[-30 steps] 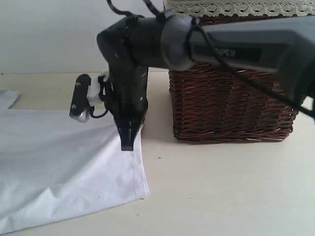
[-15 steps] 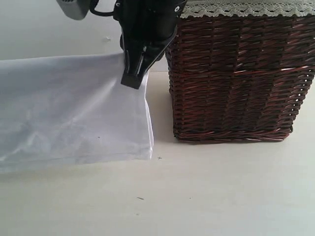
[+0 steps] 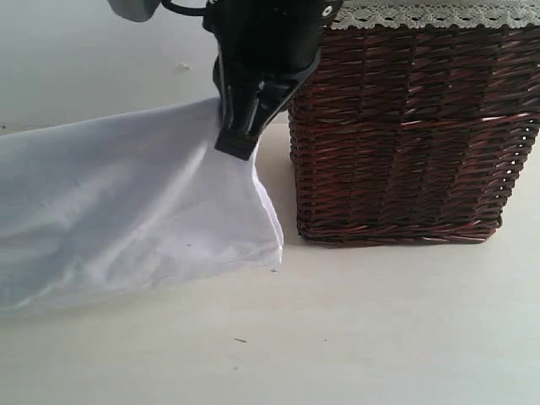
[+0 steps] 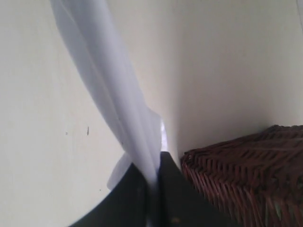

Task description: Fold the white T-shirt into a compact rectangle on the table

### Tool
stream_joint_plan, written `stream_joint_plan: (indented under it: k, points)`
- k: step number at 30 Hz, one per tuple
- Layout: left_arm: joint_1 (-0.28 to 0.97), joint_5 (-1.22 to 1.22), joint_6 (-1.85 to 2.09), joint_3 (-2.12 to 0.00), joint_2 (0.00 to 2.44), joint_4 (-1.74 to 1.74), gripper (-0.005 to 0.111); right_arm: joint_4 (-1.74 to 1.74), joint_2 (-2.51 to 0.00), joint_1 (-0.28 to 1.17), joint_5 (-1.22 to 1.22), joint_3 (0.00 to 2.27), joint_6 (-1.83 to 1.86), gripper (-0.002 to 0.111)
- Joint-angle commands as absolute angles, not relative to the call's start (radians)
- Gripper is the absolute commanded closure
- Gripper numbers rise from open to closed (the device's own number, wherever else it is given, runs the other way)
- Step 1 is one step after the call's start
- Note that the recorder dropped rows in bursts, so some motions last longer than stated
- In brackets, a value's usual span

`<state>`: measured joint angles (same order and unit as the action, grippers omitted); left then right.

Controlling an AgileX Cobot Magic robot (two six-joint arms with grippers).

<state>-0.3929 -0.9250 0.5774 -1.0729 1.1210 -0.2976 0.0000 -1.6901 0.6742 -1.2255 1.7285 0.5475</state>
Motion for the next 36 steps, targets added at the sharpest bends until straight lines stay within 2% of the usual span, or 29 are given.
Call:
stream_joint_plan:
  k: [1,11,21,31,36]
  points:
    - [-0.335,-0.974,0.601,-1.097,1.074,-0.292,0.107,-0.026,-1.614,0.675,-1.221,1.687,0.53,0.108]
    - [-0.222,-1.126,0.676,-1.115,0.936,-0.166,0.107,-0.01,-1.411,0.675,-1.221,1.526,0.483,0.108]
    - [-0.22,-1.139,0.705,-1.115,0.814,-0.075,0.107,0.0,-1.228,0.675,-1.221,1.39,0.462,0.108]
    - [-0.22,-1.175,0.9,-1.115,0.812,0.392,0.107,-0.051,-1.094,0.675,-1.221,1.284,0.411,0.108]
    - [-0.22,-1.216,0.878,-1.115,0.812,0.313,0.107,-0.087,-1.082,0.675,-1.221,1.17,0.391,0.108]
